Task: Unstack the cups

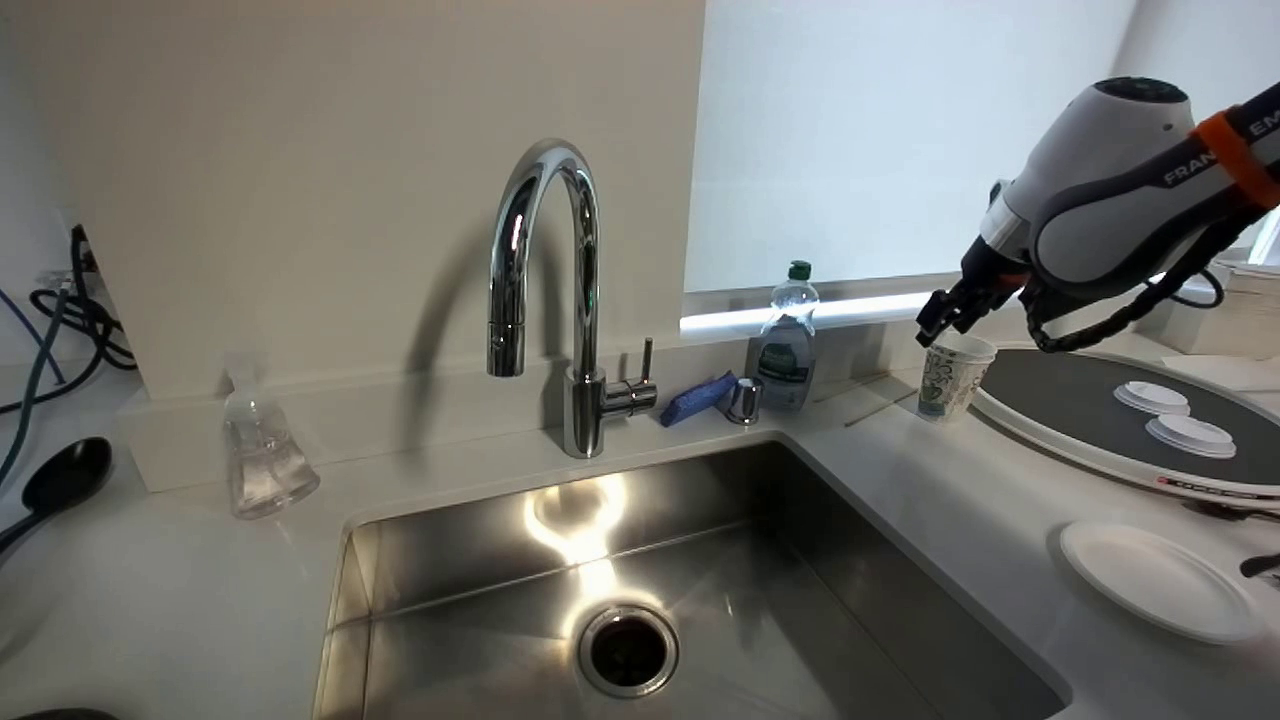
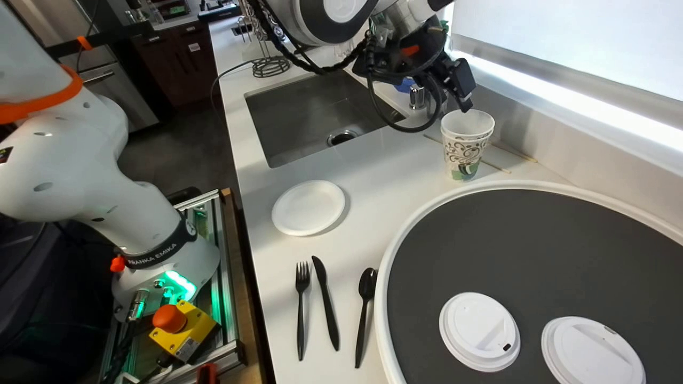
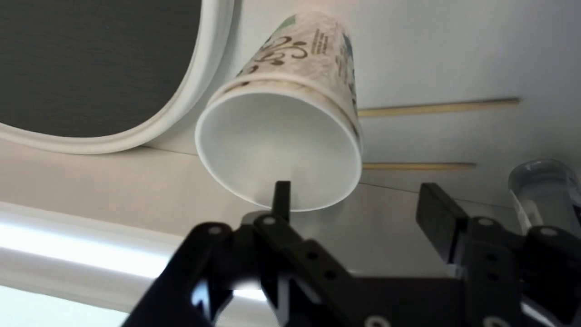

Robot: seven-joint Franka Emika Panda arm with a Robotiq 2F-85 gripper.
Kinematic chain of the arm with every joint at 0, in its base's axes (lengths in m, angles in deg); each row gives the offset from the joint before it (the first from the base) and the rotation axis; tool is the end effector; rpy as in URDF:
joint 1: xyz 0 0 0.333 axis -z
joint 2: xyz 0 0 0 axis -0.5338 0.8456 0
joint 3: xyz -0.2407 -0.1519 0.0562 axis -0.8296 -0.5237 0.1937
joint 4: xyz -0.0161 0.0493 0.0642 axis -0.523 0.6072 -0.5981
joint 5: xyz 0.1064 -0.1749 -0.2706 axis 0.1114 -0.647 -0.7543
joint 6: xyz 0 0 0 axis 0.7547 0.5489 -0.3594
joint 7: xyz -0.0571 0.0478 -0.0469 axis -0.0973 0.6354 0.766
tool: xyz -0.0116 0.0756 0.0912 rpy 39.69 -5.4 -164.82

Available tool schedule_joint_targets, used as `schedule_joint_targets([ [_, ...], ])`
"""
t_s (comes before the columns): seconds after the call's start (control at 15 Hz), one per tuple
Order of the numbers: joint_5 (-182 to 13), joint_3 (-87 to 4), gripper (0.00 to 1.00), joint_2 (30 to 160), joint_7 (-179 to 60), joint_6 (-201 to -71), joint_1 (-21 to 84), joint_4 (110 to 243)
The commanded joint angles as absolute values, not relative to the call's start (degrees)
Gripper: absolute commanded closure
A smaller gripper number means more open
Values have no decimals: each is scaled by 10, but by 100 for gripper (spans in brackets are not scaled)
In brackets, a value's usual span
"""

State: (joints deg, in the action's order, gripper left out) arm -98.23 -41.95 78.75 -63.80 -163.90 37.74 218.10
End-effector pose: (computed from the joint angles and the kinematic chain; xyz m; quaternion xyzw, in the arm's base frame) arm 0.5049 -0.0733 0.3918 0.9652 0.0380 0.2396 0.0977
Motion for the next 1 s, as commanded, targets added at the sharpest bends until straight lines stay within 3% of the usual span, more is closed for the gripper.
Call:
schedule_joint_targets([
  [0.0, -1006, -423, 59, 804, -608, -1663, 380, 2178],
  [0.33, -1015, -428, 97, 809, -599, -1679, 380, 2177],
  [0.4, -1018, -430, 100, 810, -596, -1684, 380, 2177],
  [0.93, -1072, -440, 99, 801, -561, -1693, 378, 2171],
])
